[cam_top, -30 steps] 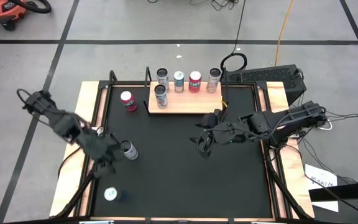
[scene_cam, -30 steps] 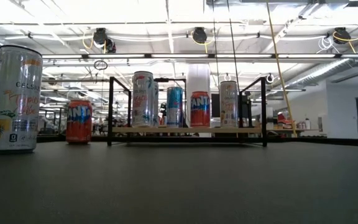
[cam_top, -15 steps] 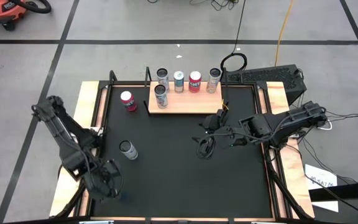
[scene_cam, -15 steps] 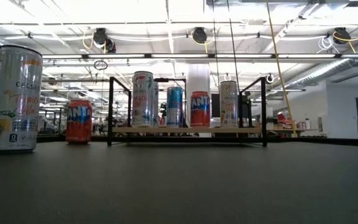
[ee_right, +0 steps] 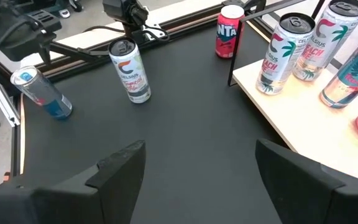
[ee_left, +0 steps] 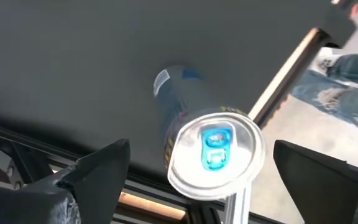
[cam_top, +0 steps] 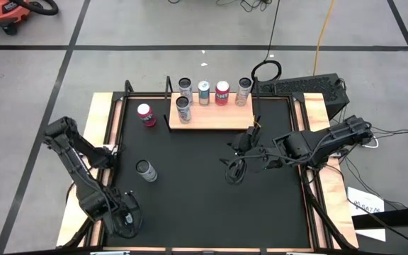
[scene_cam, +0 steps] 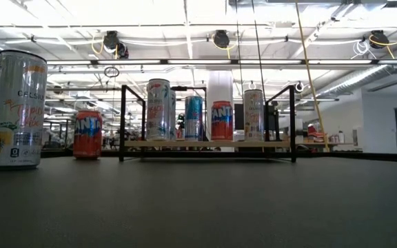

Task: Place canned beverage on shelf
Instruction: Put the blue soda can on the shelf aligned with the other blue soda can

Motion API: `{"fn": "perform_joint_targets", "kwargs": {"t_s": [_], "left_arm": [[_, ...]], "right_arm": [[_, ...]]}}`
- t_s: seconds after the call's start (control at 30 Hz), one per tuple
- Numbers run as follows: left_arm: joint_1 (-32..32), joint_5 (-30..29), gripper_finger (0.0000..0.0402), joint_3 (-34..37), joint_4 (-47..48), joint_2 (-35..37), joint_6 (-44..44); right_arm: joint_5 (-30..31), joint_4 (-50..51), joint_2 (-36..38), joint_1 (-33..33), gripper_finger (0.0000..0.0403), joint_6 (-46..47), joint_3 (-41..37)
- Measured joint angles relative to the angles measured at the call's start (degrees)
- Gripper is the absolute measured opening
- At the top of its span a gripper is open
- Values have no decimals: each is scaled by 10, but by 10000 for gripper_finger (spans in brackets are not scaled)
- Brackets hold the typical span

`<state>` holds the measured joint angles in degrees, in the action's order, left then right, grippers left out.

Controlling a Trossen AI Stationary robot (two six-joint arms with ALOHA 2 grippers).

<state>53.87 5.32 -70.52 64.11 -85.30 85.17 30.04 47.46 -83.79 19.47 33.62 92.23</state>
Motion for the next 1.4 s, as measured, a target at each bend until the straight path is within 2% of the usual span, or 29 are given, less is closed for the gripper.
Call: {"fn": "perform_joint_targets", "kwargs": {"t_s": [0.27,0.37,0.83,0.93,1.07,1.4], "left_arm": [[-1,1,386,0,-2,-37,-5],[-1,8,374,0,-2,-46,-5],[-19,31,210,0,-1,-45,-13],[-39,55,208,-7,3,-47,-51],[-73,56,218,-38,13,-46,-107],[-210,16,229,-133,87,-46,-321]], "right_arm": [[0,9,0,8,293,2,0],[1,9,0,9,293,4,0],[-1,9,0,9,293,7,0],[-15,9,0,9,293,8,0],[-32,9,0,12,293,15,0],[-29,57,25,47,293,82,0]]}}
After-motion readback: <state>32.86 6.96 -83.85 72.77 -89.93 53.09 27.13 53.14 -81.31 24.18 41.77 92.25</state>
